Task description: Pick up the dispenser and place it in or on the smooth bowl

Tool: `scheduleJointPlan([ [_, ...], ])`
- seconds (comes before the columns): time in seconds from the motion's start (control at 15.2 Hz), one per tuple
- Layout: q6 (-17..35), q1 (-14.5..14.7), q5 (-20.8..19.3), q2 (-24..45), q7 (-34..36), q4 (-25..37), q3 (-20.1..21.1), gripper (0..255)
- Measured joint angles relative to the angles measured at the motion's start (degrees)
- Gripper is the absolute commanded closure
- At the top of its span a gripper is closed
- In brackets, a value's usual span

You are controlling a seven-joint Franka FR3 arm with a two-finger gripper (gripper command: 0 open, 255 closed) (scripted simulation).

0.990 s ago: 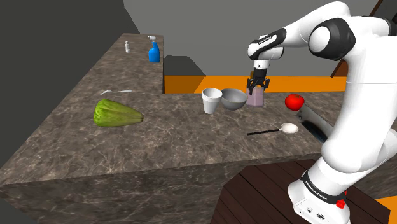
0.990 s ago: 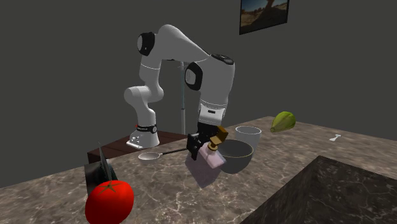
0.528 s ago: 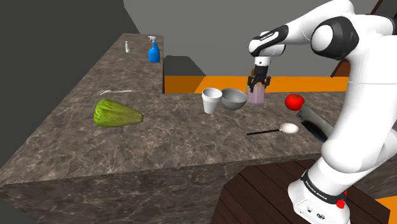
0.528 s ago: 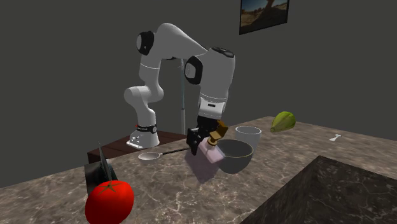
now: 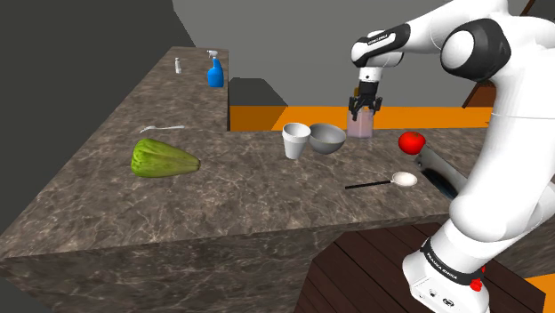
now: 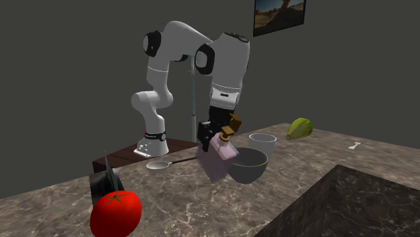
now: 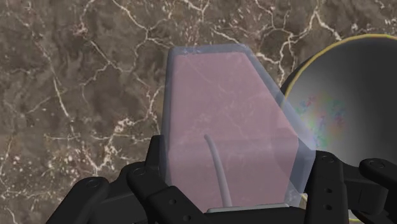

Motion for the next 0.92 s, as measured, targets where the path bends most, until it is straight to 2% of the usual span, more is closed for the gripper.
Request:
scheduleJointPlan([
  [0.92,-9.66,-0.15,-0.73,-2.37,0.18,7.37,-0.38,255],
])
